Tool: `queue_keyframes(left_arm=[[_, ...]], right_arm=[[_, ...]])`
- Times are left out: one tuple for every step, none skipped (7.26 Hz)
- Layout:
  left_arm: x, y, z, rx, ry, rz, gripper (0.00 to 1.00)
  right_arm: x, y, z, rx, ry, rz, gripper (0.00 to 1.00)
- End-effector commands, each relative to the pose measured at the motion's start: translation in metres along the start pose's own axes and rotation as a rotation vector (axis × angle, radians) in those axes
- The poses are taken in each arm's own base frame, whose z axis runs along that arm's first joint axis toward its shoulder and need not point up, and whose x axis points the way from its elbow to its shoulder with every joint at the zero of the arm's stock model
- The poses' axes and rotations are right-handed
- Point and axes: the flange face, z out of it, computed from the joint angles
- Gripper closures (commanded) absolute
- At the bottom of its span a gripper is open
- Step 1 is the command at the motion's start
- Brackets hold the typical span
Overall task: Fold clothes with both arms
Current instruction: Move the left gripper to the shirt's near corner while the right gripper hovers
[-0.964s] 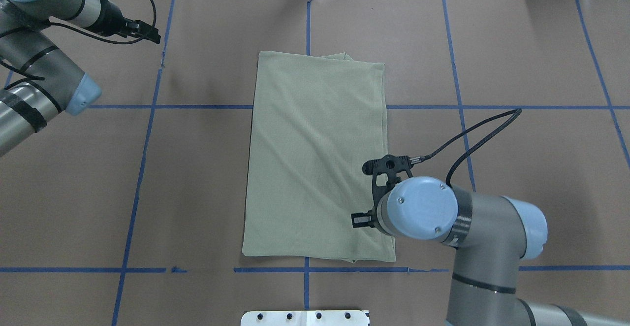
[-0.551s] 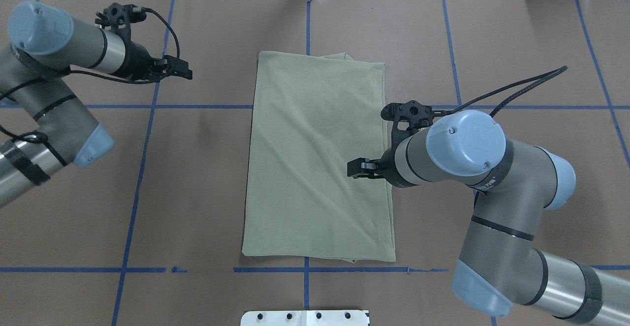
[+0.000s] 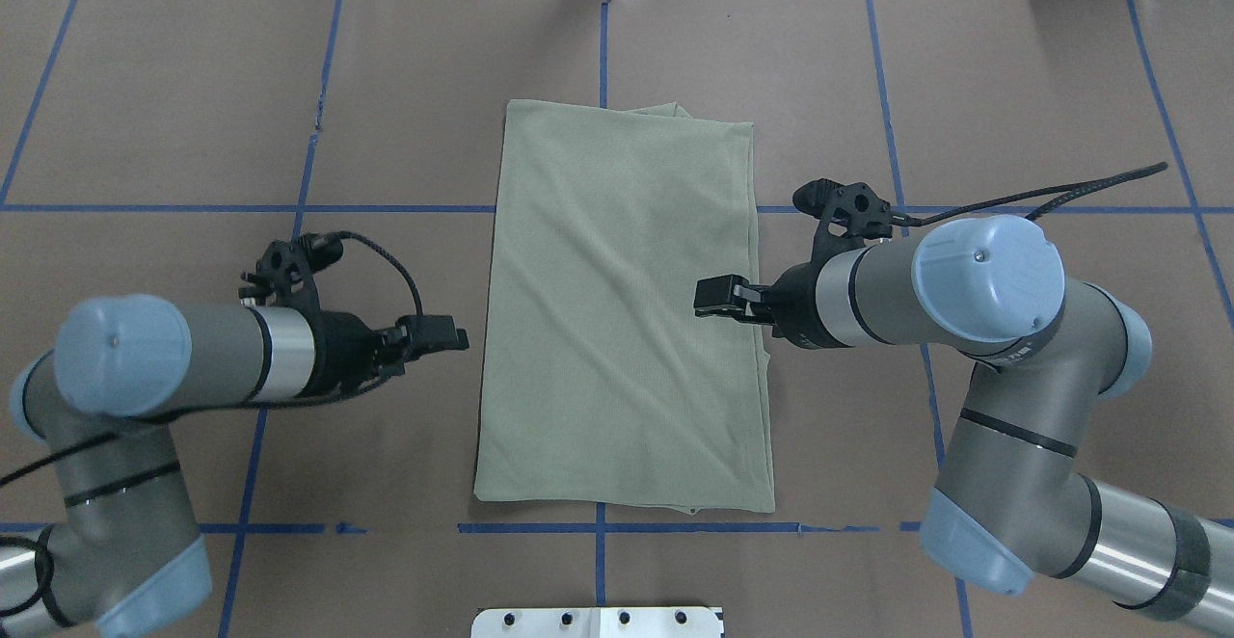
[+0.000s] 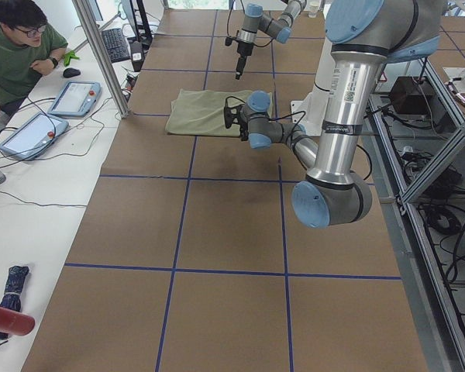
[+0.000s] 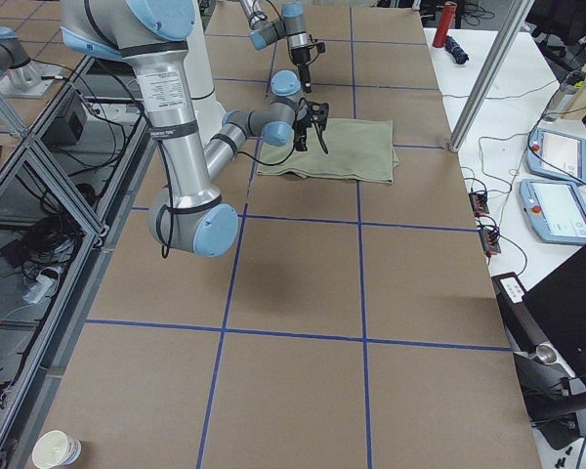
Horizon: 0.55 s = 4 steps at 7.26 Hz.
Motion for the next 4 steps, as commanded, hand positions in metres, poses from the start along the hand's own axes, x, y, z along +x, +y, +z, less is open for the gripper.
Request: queue_keyframes(left_arm=[[-0.007,0.085,0.016,0.009,-0.008,-0.058,0.00],[-0.009,0.106,0.024,0.018,-0.012,-0.084,0.00],[-0.010,0.120,0.031,0.015,-0.021,-0.100,0.00],[-0.011,0.127,0.036,0.012,-0.026,-0.099,0.02]], right_arm=[[0.010,0.000,0.002,0.005,-0.042,0.033,0.00],[0.010,0.001,0.003,0.005,-0.040,0.033,0.00],[0.010,0.001,0.002,0.005,-0.042,0.033,0.00],[0.009,0.001,0.002,0.007,-0.043,0.032,0.00]])
